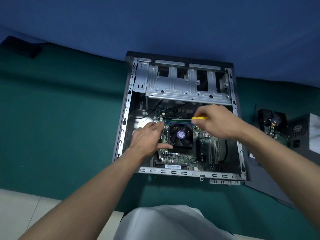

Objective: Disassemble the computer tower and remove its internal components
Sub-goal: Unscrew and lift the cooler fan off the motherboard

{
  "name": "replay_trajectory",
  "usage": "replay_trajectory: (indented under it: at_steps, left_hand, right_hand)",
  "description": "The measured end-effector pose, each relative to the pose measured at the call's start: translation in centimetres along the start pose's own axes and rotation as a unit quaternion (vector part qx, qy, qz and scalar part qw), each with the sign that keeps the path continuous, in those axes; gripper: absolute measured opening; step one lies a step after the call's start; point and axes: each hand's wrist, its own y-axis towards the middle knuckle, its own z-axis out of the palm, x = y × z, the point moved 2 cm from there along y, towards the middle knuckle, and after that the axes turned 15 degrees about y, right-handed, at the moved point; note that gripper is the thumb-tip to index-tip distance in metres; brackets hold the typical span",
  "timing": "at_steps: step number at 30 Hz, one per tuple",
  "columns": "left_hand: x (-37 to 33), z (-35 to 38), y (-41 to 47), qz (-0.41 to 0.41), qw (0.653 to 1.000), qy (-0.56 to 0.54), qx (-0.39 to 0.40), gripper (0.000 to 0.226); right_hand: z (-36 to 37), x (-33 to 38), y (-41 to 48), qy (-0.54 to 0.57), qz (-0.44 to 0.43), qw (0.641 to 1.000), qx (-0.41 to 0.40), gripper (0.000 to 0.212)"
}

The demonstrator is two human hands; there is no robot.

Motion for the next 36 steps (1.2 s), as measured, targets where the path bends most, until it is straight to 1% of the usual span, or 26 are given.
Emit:
replay_trajectory:
  at_steps: [2, 4, 5, 7, 9, 11, 12, 13, 15, 17, 21, 23, 26, 29, 30, 31, 32, 34, 35, 36]
  left_hand:
    - [-0.4, -0.5, -0.2, 0.0, 0.999, 0.034, -0.023, 0.104]
    - [-1.1, -1.0, -0.2, 0.008, 0.997, 0.068, -0.043, 0.107]
    - [-1.5, -1.2, 0.0, 0.014, 0.997, 0.068, -0.043, 0.107]
    - [-2.6, -1.7, 0.6, 0.033, 0.997, 0.065, -0.028, 0.105]
    - [-4.1, -2.2, 1.4, 0.047, 0.997, 0.064, -0.007, 0.101]
    - [-5.6, -2.3, 2.0, 0.041, 0.998, 0.054, 0.019, 0.098]
    - [-6.3, -2.3, 2.2, 0.033, 0.998, 0.052, 0.03, 0.098]
    - [-6.8, -2.2, 2.3, 0.024, 0.998, 0.054, 0.038, 0.099]
    - [-7.5, -2.0, 2.3, 0.006, 0.998, 0.059, 0.037, 0.099]
    - [-7.7, -1.8, 2.1, -0.006, 0.998, 0.062, 0.026, 0.098]
    - [-7.7, -1.9, 1.6, -0.015, 0.997, 0.079, 0.015, 0.097]
    - [-7.7, -2.0, 1.5, -0.018, 0.996, 0.083, 0.017, 0.098]
    - [-7.7, -2.0, 1.5, -0.023, 0.997, 0.072, 0.016, 0.098]
    - [-7.3, -2.0, 1.0, -0.014, 0.999, 0.037, 0.011, 0.096]
    - [-6.9, -2.0, 0.7, -0.016, 1.0, 0.007, 0.008, 0.095]
    - [-6.3, -2.1, 0.4, -0.025, 0.999, -0.025, -0.003, 0.091]
    - [-5.7, -2.1, 0.0, -0.044, 0.997, -0.053, -0.026, 0.084]
    - [-3.9, -2.2, -0.8, -0.11, 0.987, -0.077, -0.087, 0.058]
    - [-3.1, -2.2, -1.1, -0.145, 0.981, -0.079, -0.099, 0.044]
    - [-2.2, -2.1, -1.3, -0.171, 0.978, -0.08, -0.089, 0.033]
  right_hand:
    - [-0.6, -2.7, -1.8, 0.119, 0.006, 0.991, -0.066, 0.009]
    - [-0.9, -5.4, -3.5, 0.235, 0.007, 0.962, -0.139, 0.005]
    - [-1.0, -6.8, -4.2, 0.275, 0.009, 0.944, -0.182, 0.004]
    - [-1.2, -9.9, -5.4, 0.333, 0.023, 0.902, -0.275, 0.004]
    - [-0.8, -13.1, -6.2, 0.377, 0.06, 0.855, -0.352, 0.006]
    - [0.2, -16.3, -6.5, 0.404, 0.111, 0.821, -0.388, 0.007]
    - [0.9, -17.7, -6.5, 0.403, 0.14, 0.816, -0.391, 0.007]
    - [1.8, -19.0, -6.4, 0.386, 0.174, 0.82, -0.386, 0.007]
    - [3.6, -20.9, -6.2, 0.326, 0.229, 0.841, -0.366, 0.015]
    - [5.1, -21.9, -6.0, 0.284, 0.249, 0.863, -0.334, 0.019]
    - [6.9, -22.4, -5.2, 0.194, 0.272, 0.905, -0.263, 0.018]
    - [7.2, -22.4, -5.0, 0.14, 0.274, 0.918, -0.249, 0.015]
    - [7.5, -22.3, -4.8, 0.076, 0.25, 0.936, -0.236, 0.013]
    - [7.2, -22.0, -5.0, 0.053, 0.236, 0.946, -0.215, 0.016]
    - [6.7, -21.8, -5.0, 0.067, 0.238, 0.944, -0.218, 0.018]
    - [5.9, -21.5, -5.1, 0.098, 0.24, 0.936, -0.237, 0.022]
    - [4.8, -20.9, -5.2, 0.139, 0.233, 0.923, -0.274, 0.025]
    - [2.2, -19.0, -5.7, 0.196, 0.169, 0.889, -0.376, 0.02]
    - [0.9, -17.4, -6.0, 0.2, 0.124, 0.878, -0.417, 0.015]
    - [-0.2, -15.6, -6.2, 0.195, 0.073, 0.873, -0.441, 0.011]
